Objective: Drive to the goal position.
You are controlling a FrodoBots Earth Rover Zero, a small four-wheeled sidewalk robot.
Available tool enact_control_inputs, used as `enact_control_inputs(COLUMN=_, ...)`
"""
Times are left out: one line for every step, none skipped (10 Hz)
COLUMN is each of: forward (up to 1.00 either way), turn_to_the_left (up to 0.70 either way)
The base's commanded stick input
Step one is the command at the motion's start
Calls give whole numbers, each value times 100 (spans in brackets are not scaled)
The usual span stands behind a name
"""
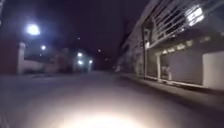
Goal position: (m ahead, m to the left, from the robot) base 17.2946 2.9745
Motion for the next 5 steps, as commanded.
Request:
enact_control_inputs(forward=70, turn_to_the_left=0)
enact_control_inputs(forward=70, turn_to_the_left=0)
enact_control_inputs(forward=70, turn_to_the_left=0)
enact_control_inputs(forward=70, turn_to_the_left=0)
enact_control_inputs(forward=70, turn_to_the_left=0)
